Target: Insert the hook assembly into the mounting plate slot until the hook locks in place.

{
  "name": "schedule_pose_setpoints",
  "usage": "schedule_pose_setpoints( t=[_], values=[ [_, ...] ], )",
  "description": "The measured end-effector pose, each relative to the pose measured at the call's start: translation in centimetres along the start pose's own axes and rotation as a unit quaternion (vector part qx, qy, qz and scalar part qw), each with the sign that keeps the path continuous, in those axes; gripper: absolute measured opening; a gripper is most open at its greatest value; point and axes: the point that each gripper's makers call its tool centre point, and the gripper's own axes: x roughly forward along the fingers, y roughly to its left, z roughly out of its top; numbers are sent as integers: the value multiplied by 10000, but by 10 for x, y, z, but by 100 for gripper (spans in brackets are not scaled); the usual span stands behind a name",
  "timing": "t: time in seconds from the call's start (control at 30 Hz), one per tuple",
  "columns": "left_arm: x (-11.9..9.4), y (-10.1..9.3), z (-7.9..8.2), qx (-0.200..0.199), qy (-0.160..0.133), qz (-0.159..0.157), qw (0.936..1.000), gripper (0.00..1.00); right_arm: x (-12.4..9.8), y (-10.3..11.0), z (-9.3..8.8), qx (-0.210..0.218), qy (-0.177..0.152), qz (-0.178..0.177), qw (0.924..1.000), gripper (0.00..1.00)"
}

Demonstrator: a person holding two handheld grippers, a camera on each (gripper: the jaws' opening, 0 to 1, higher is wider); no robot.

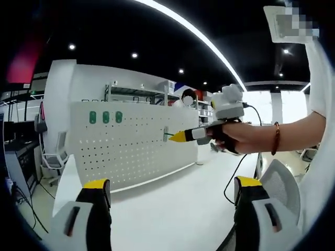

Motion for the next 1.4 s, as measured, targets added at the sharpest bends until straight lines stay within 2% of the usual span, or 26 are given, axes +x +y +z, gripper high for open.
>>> schedule_pose_setpoints(
  t=[0.47,0.8,1.4],
  values=[
    [-7,6,-3,-106,-42,78,9999,100,29,-5,28,19,-98,-174,9998,0],
    [-7,8,-5,-91,-11,116,9999,100,47,-16,49,105,-221,-322,9992,0],
    [-7,21,-10,-165,21,86,9998,100,79,-31,60,372,-220,-689,9967,0]
  ],
)
